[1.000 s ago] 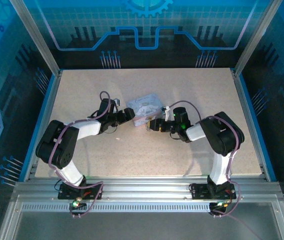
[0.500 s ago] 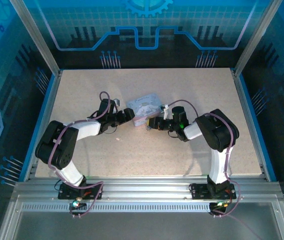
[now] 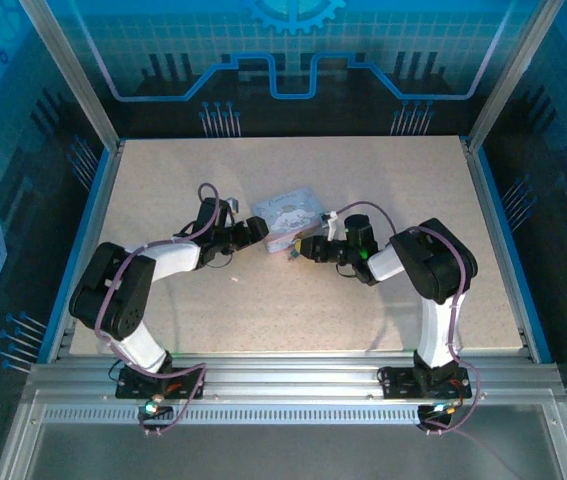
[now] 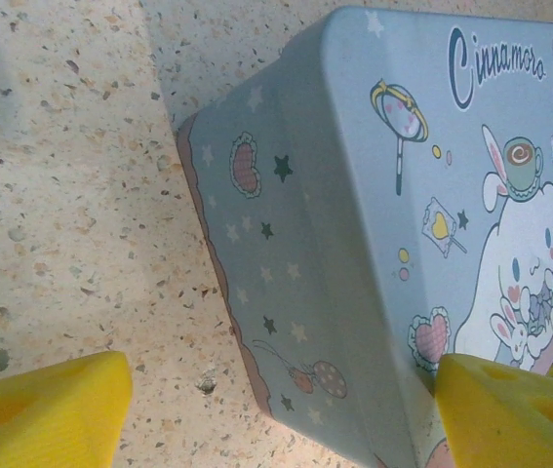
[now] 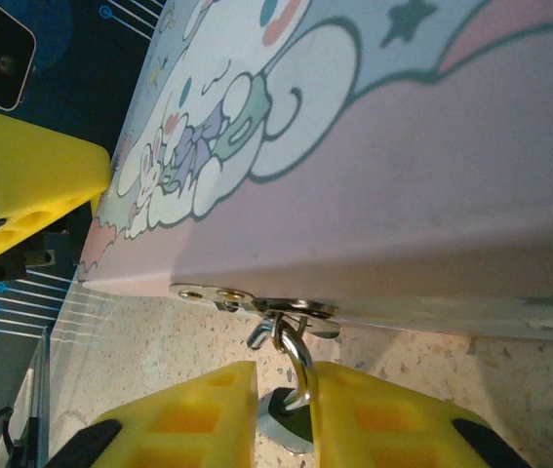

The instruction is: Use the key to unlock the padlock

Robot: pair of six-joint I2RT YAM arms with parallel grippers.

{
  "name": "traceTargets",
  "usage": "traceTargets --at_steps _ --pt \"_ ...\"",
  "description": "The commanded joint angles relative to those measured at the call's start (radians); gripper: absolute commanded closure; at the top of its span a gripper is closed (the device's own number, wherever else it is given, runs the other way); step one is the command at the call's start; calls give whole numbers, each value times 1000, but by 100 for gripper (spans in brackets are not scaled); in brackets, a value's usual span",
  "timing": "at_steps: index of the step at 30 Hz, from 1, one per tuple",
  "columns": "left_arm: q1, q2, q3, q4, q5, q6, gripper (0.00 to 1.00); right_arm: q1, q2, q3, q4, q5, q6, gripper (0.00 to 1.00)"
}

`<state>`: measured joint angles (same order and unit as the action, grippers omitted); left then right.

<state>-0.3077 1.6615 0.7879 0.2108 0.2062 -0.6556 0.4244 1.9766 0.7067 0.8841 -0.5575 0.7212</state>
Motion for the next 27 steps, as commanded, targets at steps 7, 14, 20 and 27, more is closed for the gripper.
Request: traceTargets --at_steps 7,14,20,27 --pt "-3 -16 -23 -85 -33 15 18 -4 -12 -12 21 0 1 92" --pt "-2 -10 -35 -80 -41 17 18 -17 -16 -49 92 38 63 100" --pt "-2 -10 -42 -76 -42 17 18 -33 -36 -80 176 95 126 100" --pt "-2 -12 -56 -61 -41 8 18 -38 -71 -107 212 188 186 100"
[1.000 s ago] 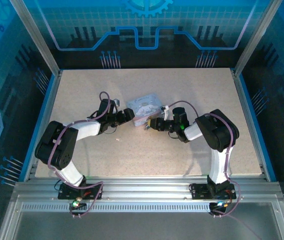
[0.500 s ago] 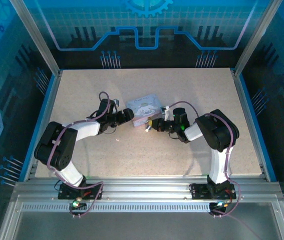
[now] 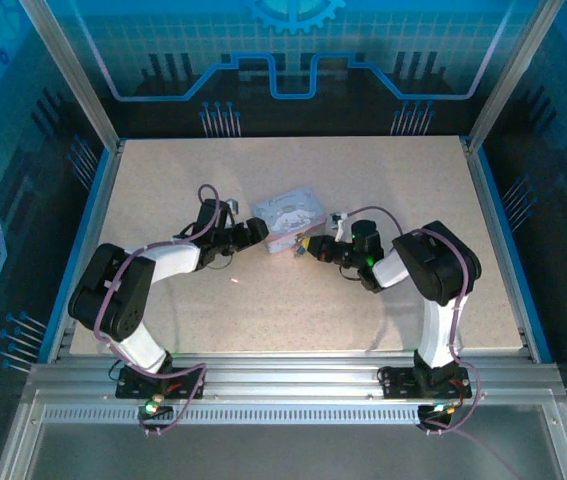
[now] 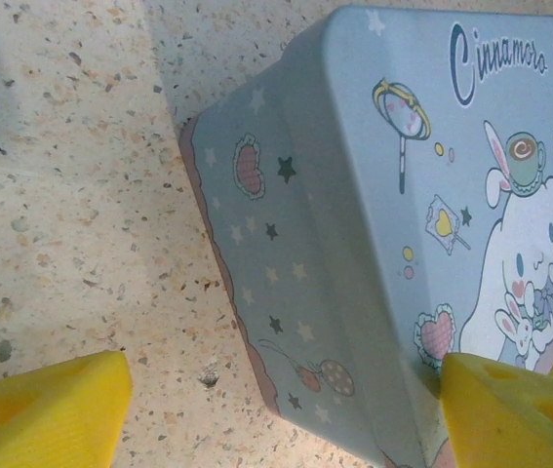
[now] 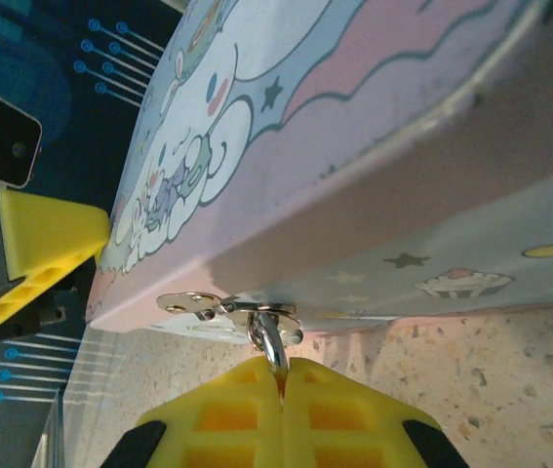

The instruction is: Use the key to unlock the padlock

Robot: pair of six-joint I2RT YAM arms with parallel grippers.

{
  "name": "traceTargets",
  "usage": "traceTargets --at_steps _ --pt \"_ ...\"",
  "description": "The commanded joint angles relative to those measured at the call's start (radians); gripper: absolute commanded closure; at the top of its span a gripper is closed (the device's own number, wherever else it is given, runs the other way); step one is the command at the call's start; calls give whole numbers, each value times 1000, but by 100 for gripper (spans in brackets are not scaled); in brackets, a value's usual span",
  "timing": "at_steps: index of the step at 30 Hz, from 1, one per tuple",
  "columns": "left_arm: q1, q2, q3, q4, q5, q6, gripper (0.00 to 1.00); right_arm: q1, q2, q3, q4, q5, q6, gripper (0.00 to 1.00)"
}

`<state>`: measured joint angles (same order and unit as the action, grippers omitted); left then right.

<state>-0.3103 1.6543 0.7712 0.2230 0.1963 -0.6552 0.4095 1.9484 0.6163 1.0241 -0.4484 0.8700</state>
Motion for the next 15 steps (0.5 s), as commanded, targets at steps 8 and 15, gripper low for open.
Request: traceTargets --at_steps 8,15 --pt "4 -26 -47 -56 -18 -2 12 -37 -133 -53 -21 115 -13 100" --pt "10 -126 -44 -94 -30 23 7 -55 -319 -77 -297 70 -164 100"
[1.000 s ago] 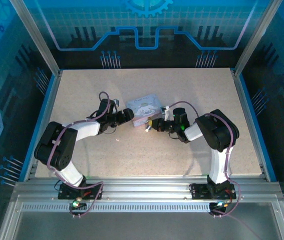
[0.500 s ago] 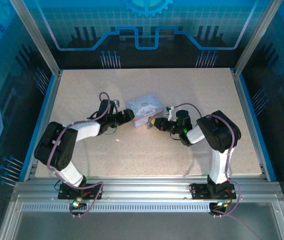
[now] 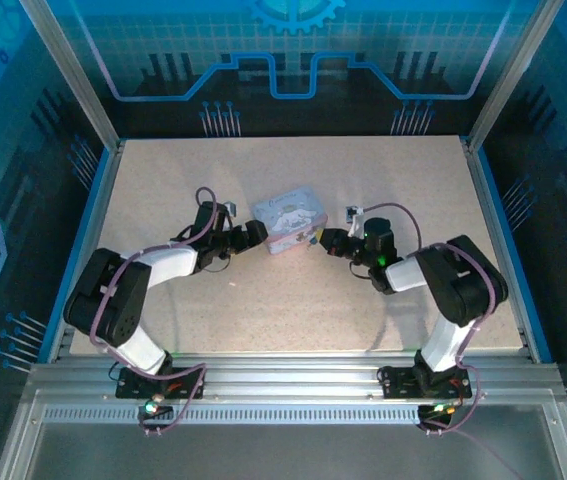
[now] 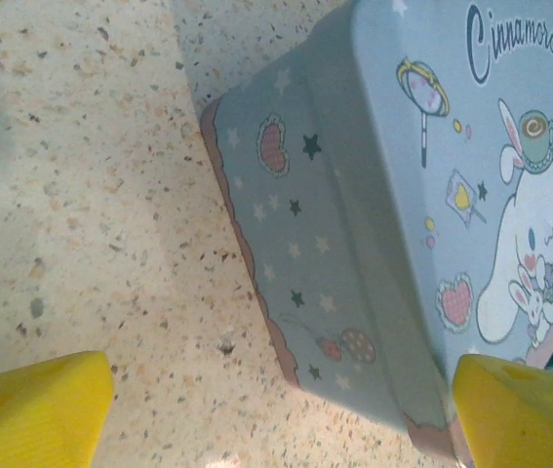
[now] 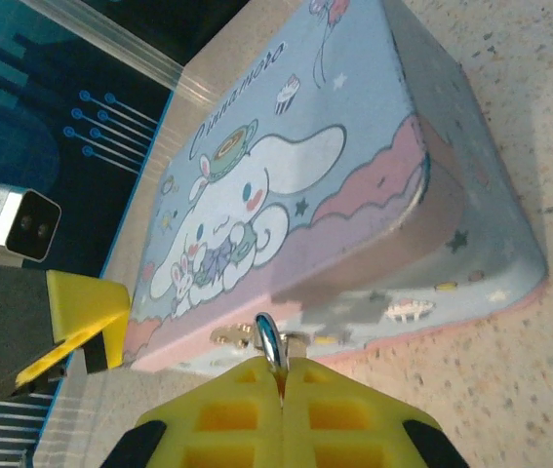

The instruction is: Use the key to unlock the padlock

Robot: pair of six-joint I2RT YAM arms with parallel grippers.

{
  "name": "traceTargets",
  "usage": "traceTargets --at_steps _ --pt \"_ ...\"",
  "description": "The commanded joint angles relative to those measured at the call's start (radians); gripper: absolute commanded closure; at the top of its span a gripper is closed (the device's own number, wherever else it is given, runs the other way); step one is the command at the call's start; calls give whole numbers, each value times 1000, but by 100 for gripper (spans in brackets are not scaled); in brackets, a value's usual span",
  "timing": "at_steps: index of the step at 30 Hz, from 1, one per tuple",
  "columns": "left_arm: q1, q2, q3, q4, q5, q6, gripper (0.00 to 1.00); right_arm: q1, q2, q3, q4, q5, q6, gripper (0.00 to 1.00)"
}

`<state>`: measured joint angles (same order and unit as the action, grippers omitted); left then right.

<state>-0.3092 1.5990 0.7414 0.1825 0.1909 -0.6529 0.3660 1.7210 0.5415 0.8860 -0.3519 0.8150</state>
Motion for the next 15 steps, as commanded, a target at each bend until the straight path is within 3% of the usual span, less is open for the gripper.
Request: traceTargets --at_steps 1,9,15 --pt "10 -92 -17 -62 -33 27 5 -12 -128 3 -232 -36 -142 100" --pt "33 -313 -83 -125 -154 85 1 20 -474 46 -851 -41 -361 100" --pt "48 -466 -117 -184 -215 105 1 65 -588 46 -1117 -35 -401 100"
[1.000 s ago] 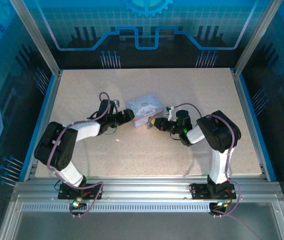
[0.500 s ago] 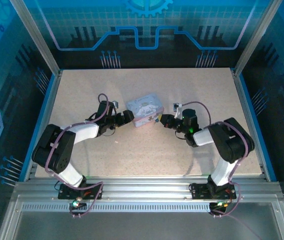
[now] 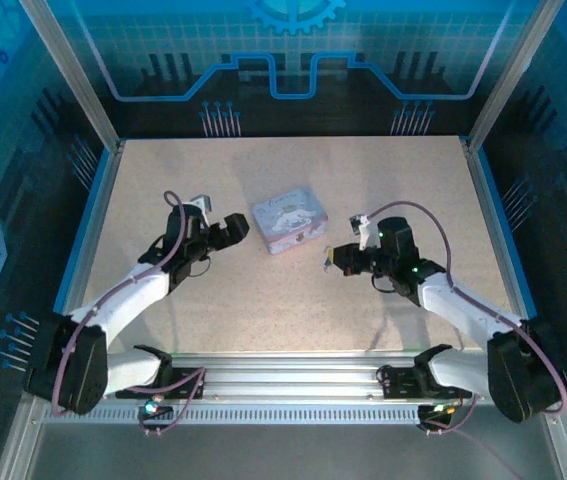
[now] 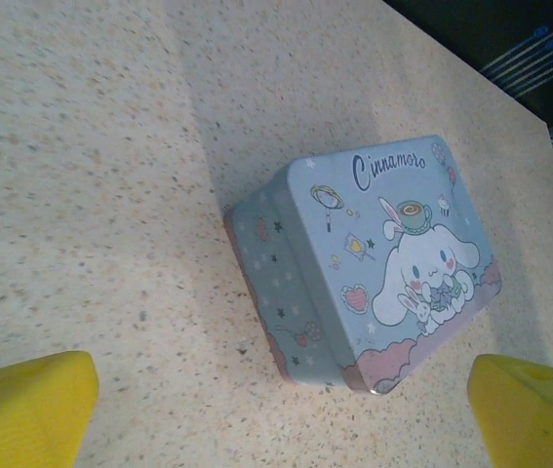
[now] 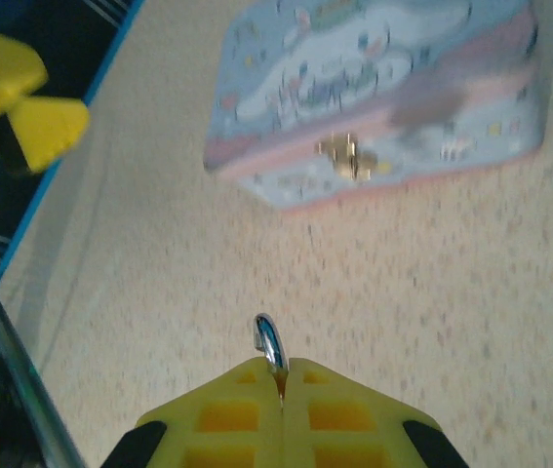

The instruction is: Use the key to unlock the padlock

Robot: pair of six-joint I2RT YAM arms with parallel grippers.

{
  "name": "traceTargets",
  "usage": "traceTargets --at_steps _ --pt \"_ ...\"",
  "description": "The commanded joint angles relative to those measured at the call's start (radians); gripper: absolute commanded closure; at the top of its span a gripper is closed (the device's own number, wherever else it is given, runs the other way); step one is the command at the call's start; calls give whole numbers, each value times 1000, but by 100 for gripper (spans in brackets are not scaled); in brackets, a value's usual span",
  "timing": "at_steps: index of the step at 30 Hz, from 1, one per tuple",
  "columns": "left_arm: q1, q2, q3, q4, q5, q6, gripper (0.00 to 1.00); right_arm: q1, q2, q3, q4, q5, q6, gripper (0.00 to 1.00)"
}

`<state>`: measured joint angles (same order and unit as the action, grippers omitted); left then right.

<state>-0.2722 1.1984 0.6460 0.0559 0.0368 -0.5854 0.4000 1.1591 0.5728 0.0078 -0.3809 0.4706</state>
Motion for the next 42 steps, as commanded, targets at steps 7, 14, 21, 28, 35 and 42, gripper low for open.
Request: traceTargets --at_steps 7,14,21,28,35,42 --pt "16 -158 -26 -113 -106 56 1 115 57 58 -378 -21 -53 100" --pt "20 -165 -26 -129 -101 55 1 171 290 145 -317 -65 -55 100" --pt "24 -179 -24 -146 -103 61 1 181 436 189 -215 -103 -44 97" --pt "27 -196 -20 -164 -111 64 1 182 424 198 -239 -56 -59 77" --pt "27 -252 13 -219 -142 101 1 164 217 212 -372 143 -112 62" --pt "29 -332 16 -213 -157 161 1 73 -23 176 -399 362 -157 47"
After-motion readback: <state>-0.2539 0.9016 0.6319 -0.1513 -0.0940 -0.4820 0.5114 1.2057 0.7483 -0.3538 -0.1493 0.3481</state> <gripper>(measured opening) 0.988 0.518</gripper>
